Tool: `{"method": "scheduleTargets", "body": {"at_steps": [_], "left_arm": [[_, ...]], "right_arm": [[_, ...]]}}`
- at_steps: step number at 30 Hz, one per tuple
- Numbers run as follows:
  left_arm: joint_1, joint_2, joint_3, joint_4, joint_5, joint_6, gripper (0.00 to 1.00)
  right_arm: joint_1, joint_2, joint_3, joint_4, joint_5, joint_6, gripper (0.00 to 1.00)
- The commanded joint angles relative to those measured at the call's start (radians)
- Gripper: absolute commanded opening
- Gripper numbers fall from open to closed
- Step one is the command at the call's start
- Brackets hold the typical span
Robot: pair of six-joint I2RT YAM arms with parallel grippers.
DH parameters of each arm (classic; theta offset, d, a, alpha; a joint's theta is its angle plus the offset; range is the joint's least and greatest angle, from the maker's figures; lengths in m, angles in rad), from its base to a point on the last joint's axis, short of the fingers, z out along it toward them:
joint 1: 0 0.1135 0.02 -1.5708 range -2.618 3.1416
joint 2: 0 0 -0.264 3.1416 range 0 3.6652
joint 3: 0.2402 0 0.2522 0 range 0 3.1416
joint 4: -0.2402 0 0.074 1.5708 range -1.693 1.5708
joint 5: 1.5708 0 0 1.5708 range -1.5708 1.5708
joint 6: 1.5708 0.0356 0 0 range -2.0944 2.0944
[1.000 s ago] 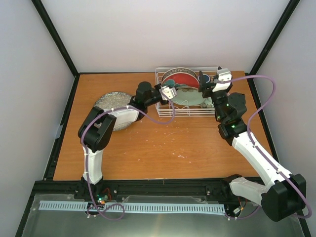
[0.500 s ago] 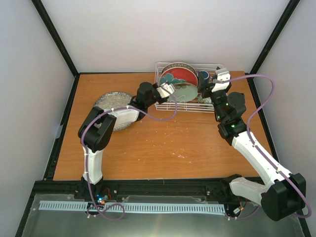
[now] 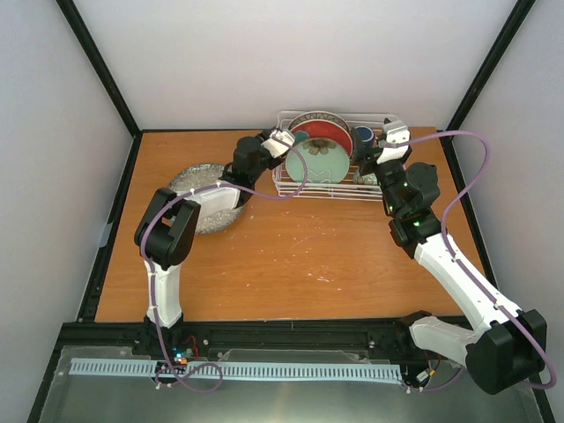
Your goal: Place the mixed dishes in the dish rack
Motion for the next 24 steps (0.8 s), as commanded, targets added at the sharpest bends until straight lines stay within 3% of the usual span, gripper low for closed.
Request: {"method": "scheduleTargets", "body": {"at_steps": [1,7,13,16,18,22,24], "left_arm": [[-0.005,-0.053,0.024,0.029,-0.018,-0.049,0.49],[0.05,-0.197,-0.015,-0.048,0.04,-0.179,0.57],[0.255,-0.395,0.026,-0.329,0.14,-0.375,0.6],[0.459,-0.41,0.151,-0.576,0.287,-0.516,0.57],[0.609,-0.333,0.311,-0.828,0.413,-0.582,0.52],[0.784,-0.065,0.669,-1.352,0.578,-0.541,0.52],[0.831,0.045,0.75,-1.513,0.672,-0.498,0.5]], "right_arm": [[0.004,0.004,0.027,-0.005,-0.009,0.005,0.77],[0.003,0.001,0.02,0.002,0.004,0.0,0.77],[0.003,-0.009,0.01,0.015,0.008,0.004,0.78],[0.003,-0.021,0.007,0.017,0.008,0.003,0.78],[0.002,-0.033,0.002,0.021,0.009,0.004,0.78],[0.003,-0.047,-0.003,0.024,-0.002,0.01,0.79],[0.001,-0.05,-0.002,0.023,-0.013,0.012,0.79]]}}
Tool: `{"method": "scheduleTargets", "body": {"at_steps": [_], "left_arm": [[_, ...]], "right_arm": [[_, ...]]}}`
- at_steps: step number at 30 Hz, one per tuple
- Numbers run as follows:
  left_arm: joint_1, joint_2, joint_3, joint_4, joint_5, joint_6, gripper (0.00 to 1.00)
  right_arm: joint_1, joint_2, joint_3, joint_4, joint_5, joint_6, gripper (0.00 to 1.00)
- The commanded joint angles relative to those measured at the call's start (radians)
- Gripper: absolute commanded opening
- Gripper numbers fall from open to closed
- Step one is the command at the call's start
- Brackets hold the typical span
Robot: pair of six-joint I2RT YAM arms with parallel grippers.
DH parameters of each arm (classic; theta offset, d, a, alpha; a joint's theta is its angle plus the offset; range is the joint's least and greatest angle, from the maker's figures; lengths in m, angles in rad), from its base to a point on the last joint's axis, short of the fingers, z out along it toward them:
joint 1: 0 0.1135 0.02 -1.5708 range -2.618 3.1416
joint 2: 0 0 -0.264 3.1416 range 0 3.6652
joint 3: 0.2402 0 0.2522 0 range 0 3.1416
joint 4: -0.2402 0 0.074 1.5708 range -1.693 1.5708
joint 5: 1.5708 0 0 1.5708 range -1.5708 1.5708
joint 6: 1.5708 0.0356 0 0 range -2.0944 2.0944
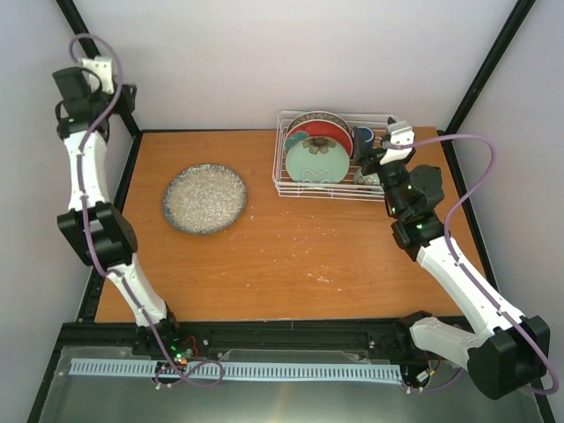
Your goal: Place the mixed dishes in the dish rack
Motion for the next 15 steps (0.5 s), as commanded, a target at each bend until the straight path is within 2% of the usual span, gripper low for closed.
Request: {"method": "scheduleTargets", "body": {"at_steps": [1,4,9,15], "left_arm": [[0.078,0.243,0.13,-0.61,0.268,0.004,0.49],[0.111,0.283,0.045,-0.583,0.304,-0.008,0.48],[0.115,0.331,-0.052,-0.646,0.365,0.086,0.48],[0.143,0.289,-0.199,-0.608,0.316,0.118,0.47]], "right_arm": [[0.001,-0.029,0.0,0.016,-0.019,0.013,0.79],[0.001,-0.042,0.007,0.0,-0.036,0.011,0.79],[0.001,-0.059,0.004,-0.004,-0.052,0.02,0.79],[0.001,-0.078,0.004,-0.028,-0.096,0.052,0.79]]}}
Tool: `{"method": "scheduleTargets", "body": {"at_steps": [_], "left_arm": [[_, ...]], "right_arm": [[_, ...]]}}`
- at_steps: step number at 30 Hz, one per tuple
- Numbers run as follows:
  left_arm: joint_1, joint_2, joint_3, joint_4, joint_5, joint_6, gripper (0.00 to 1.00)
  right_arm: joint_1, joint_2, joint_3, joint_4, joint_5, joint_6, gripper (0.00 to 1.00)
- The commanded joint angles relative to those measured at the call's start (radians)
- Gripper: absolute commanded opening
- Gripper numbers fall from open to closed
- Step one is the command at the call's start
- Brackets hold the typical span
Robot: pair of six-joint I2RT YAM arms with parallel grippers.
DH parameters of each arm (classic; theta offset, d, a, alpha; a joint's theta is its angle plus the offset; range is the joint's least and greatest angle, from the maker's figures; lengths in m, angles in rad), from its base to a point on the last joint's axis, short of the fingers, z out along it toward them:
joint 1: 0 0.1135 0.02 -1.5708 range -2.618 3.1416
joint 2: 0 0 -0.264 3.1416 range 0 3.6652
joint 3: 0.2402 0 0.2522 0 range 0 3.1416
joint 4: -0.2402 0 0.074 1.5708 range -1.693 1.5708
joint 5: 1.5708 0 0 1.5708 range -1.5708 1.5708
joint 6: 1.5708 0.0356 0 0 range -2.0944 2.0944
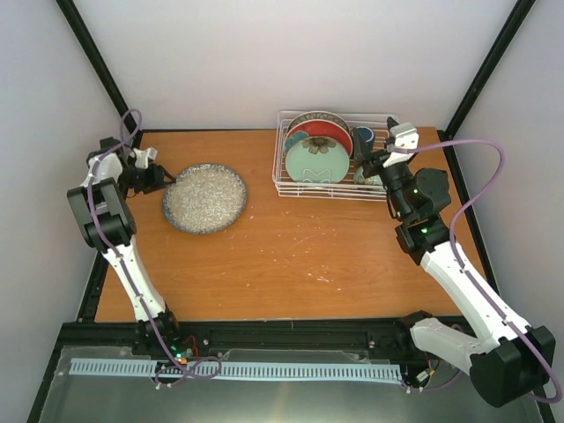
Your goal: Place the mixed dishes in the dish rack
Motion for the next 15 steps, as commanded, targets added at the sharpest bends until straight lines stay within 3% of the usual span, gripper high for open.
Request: {"method": "scheduleTargets", "body": {"at_steps": [1,6,15], "left_arm": [[0.035,-0.083,-0.071,0.01,0.031,0.05,0.47],[0.075,-0.105,-0.136,0.041,-0.012,0.062,0.49],[0.112,-0.071,-0.124,0.026,-0.025,0.059,0.49]], "right_arm": [[0.001,-0.035,0.004,-0.024,-0.037,0.031,0.79],[0.002,-0.063,0.01,-0.047,-0.046,0.035,0.79],[0.015,-0.074,0.024,-0.085,-0.077,0.045,0.79]]}}
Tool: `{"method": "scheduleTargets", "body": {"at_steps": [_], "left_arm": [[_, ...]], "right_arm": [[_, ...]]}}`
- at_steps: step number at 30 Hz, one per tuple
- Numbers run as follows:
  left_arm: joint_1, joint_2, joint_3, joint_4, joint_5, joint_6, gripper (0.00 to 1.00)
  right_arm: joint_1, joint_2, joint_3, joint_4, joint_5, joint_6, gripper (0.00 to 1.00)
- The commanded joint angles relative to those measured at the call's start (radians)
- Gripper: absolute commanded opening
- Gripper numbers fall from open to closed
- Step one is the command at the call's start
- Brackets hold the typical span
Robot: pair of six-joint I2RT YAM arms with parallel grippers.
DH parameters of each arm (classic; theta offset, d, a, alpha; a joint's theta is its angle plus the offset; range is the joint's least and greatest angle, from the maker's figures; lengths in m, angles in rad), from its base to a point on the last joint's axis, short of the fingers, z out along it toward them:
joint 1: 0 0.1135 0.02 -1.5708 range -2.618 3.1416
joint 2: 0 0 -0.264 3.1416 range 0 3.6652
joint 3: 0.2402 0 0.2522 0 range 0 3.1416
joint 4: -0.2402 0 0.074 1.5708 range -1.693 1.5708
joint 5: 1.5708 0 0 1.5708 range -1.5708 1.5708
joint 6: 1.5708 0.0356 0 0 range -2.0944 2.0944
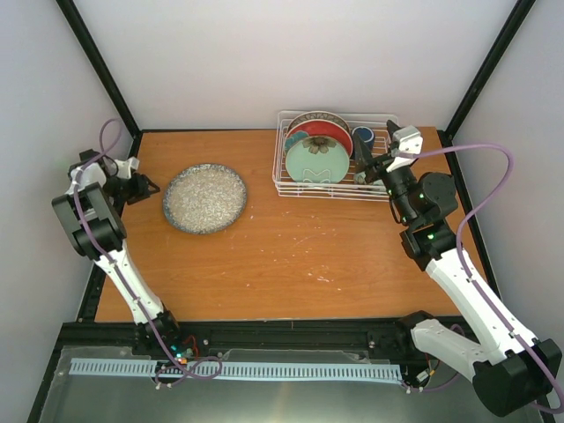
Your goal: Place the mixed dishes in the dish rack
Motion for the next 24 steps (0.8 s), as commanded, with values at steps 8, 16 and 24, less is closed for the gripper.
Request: {"method": "scheduleTargets", "body": {"at_steps": [8,16,24], "left_arm": [[0.004,0.054,0.021,0.002,0.045,0.019,0.45],[0.002,0.113,0.031,-0.004,0.032,0.007,0.43],[-0.042,0.175,0.049,-0.003,0.048,0.006,0.41]], "right_arm": [[0.018,-0.017,0.018,-0.038,-0.036,0.029,0.79],[0.022,-0.009,0.014,-0.039,-0.059,0.044,0.79],[0.027,0.007,0.013,-0.041,-0.066,0.052,0.79]]}}
